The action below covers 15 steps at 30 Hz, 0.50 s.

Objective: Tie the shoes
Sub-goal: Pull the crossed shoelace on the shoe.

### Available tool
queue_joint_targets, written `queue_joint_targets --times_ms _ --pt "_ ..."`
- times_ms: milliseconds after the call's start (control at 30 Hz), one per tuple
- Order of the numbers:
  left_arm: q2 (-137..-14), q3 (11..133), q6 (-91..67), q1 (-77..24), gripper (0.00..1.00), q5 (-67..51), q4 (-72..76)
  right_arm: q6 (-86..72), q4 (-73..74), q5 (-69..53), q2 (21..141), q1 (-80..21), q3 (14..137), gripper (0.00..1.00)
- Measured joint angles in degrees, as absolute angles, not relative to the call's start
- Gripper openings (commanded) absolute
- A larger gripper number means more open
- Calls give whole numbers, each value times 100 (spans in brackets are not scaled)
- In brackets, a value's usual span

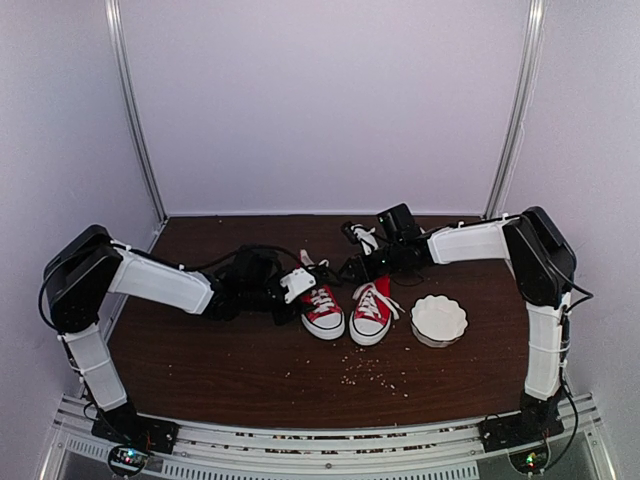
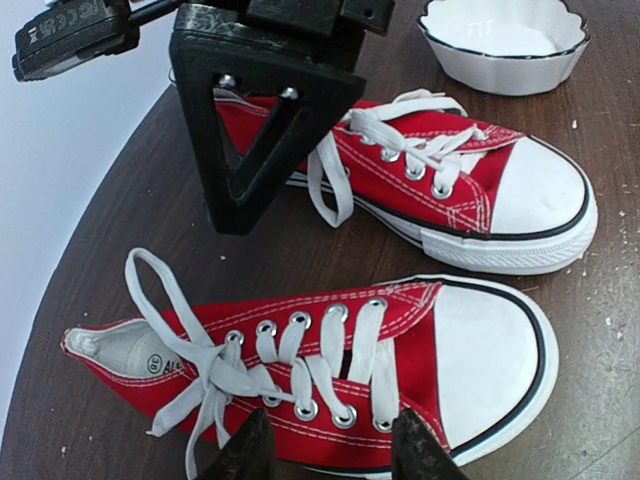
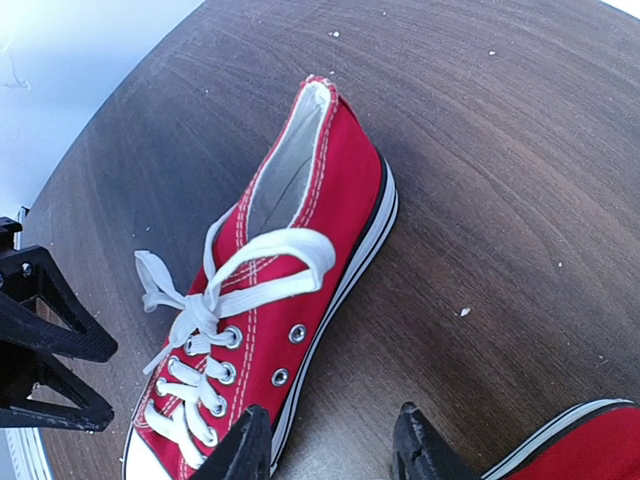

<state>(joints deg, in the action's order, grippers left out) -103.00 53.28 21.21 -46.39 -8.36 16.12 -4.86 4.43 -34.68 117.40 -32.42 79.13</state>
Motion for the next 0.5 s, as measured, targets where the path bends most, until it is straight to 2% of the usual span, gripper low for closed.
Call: queue_joint_targets --times_ms 267,500 --pt "-10499 5662 2576 -4646 35 -480 1525 -491 434 -3649 11740 -3236 7913 40" --pt "-10641 5769 2714 -4646 37 -517 1433 -491 427 -3756 11740 -3232 7913 40"
